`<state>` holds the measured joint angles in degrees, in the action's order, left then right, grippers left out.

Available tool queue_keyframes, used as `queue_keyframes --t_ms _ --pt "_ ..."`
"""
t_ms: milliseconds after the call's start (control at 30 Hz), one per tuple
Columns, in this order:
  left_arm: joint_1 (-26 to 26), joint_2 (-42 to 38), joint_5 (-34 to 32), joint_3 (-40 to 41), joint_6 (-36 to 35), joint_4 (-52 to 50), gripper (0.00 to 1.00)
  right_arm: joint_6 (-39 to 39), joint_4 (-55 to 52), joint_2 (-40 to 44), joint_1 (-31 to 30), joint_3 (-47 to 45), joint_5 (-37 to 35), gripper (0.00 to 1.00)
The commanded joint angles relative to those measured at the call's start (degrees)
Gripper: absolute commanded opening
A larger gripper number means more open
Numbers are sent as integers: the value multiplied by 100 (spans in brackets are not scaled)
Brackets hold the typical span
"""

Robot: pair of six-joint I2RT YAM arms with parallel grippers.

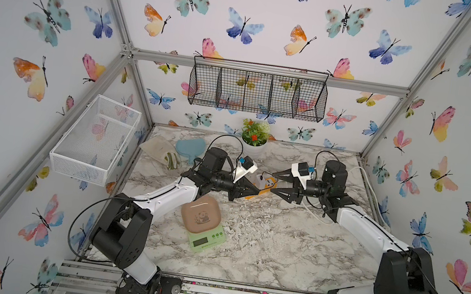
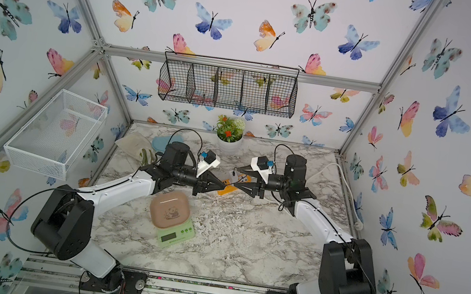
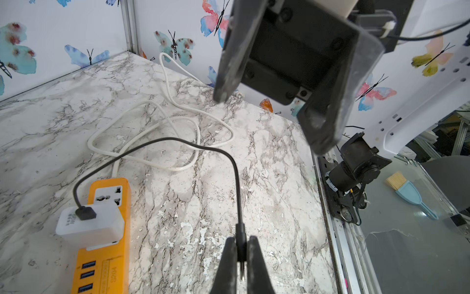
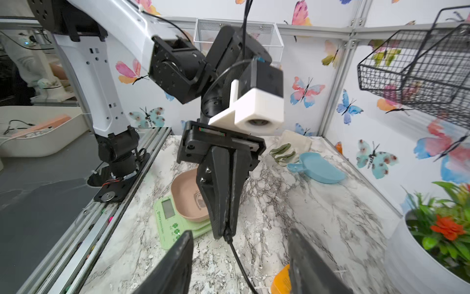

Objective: Charge the electronic scale
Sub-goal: Pick up the charging cable from the center of the board.

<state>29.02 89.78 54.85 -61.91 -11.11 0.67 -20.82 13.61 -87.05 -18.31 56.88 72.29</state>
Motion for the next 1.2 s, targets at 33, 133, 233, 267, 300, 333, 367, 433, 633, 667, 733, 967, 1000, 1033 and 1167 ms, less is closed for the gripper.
queue_keyframes --t_ms 33,133,233,267,300,333,367,433,633,667,733,967,1000,1033,1167 --pt "-61 219 254 -346 -471 -790 5 -915 -1568 -430 -6 613 649 57" --pt "-62 292 215 -456 -507 -838 5 -1070 -1791 -582 -24 728 550 56" --pt "-60 338 195 -556 -560 -919 5 -1013 -1814 -672 -83 758 428 55" --pt "-59 352 193 -583 -575 -937 5 -1016 -1873 -689 -123 787 315 55" --pt "-58 361 193 -607 -583 -950 5 -1029 -1922 -699 -146 813 239 54" --pt "-63 365 185 -618 -593 -954 5 -1029 -1937 -708 -157 816 220 54" --pt "-63 365 167 -629 -594 -954 5 -1029 -1953 -715 -169 831 210 54" --pt "-60 373 156 -638 -602 -954 5 -1038 -1951 -717 -191 829 198 53" --pt "-62 374 175 -625 -646 -954 5 -1021 -2066 -852 -349 938 -64 49" --pt "-62 374 162 -626 -647 -952 5 -1034 -2118 -880 -365 962 -58 48" --pt "-62 365 157 -621 -655 -954 5 -1039 -2143 -910 -384 987 -79 46" --pt "-62 365 149 -654 -656 -954 4 -1038 -2211 -937 -421 1018 -130 28" --pt "-62 365 143 -656 -649 -948 4 -1038 -2228 -937 -420 1010 -143 28" --pt "-56 358 146 -656 -646 -941 4 -1033 -2232 -929 -421 1009 -144 27" --pt "-54 364 149 -655 -603 -887 4 -1034 -2251 -902 -420 984 -162 27"
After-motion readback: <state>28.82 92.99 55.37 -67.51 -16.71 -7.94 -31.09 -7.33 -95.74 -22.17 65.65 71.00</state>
